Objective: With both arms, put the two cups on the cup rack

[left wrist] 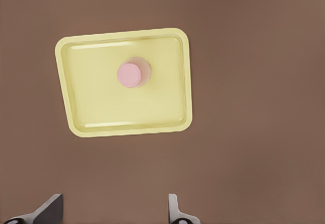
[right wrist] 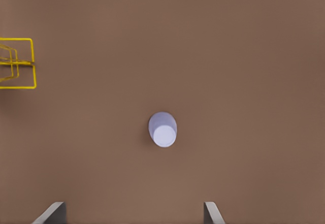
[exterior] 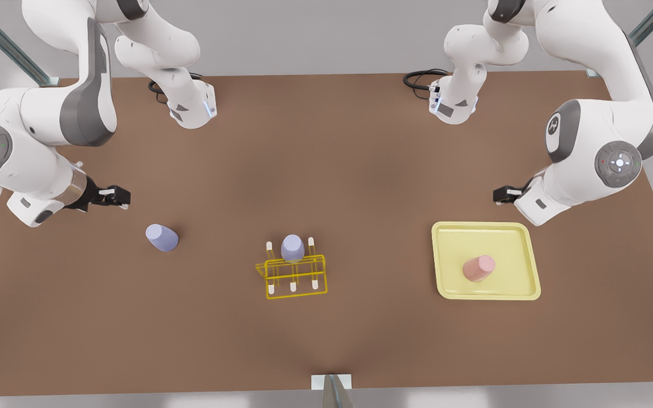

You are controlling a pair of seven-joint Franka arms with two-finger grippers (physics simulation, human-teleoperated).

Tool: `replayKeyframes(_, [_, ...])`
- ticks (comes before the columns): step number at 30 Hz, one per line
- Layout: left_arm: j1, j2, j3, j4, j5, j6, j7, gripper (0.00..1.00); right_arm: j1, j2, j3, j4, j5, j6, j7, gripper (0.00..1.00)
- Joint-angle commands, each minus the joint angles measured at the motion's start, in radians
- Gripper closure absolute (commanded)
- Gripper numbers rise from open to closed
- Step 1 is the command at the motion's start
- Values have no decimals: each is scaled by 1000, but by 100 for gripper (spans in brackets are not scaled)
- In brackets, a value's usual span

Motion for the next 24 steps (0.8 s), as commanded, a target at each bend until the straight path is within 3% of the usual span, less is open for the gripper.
replayKeyframes(1, [-2,-1,0,2,2,21,-17,0,0,-1,-1,1,1,14,-17,0])
replayKeyframes(3, [-2,0,2,0,2,30,-17,0,-1,0,-1,-5,-2,11,-55,0])
replayKeyframes(4, [1,65,26,-7,-18,133,-14,0,3,22,1,-31,-38,19,-135,0])
replayKeyframes(7, [18,276,40,-10,-27,465,-11,0,-24,23,1,-366,-58,410,-127,0])
replayKeyframes(15, [20,321,37,-190,-24,786,0,0,-80,72,2,-617,18,852,-136,0])
replayKeyframes(18, [21,316,38,-268,-31,825,48,0,-92,108,2,-663,21,887,-136,0])
replayKeyframes(24, [34,367,38,-268,-75,858,54,0,-106,154,2,-697,57,878,-153,0])
